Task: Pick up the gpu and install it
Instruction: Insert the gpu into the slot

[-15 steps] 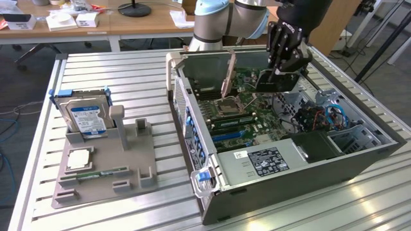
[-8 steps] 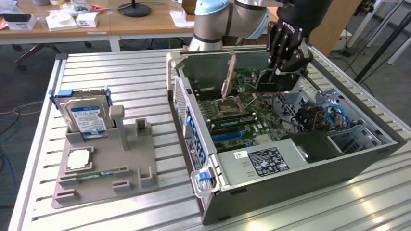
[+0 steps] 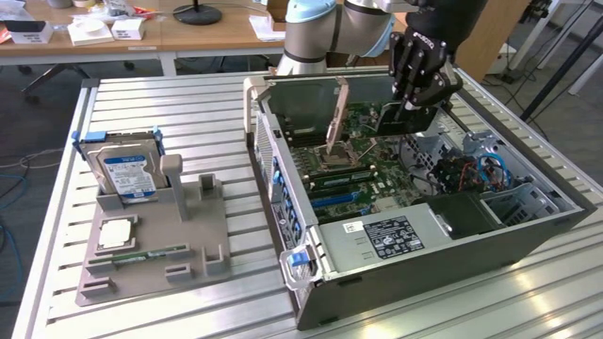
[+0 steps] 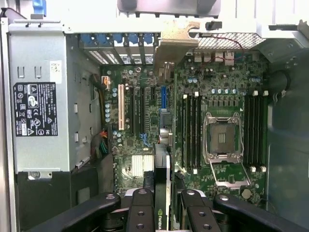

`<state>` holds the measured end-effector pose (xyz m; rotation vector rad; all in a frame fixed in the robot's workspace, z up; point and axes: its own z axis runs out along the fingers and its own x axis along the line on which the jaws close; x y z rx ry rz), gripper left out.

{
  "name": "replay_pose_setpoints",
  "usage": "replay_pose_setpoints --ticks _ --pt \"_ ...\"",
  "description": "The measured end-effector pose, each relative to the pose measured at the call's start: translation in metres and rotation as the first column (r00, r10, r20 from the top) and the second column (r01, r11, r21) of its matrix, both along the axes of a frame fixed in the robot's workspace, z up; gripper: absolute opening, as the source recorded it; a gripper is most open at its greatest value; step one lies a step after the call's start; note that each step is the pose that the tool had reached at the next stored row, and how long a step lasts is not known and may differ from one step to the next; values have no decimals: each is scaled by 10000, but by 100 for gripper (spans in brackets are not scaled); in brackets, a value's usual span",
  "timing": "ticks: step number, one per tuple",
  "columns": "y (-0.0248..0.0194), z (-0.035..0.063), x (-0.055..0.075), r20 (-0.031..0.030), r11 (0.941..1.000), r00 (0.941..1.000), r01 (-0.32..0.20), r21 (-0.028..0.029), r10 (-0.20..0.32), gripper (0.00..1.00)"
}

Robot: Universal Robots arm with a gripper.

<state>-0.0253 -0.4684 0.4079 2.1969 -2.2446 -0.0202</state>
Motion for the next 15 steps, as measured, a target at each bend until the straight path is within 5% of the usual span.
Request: replay_pose_setpoints --ticks 15 --pt "0 -56 0 15 9999 9999 -159 3 159 26"
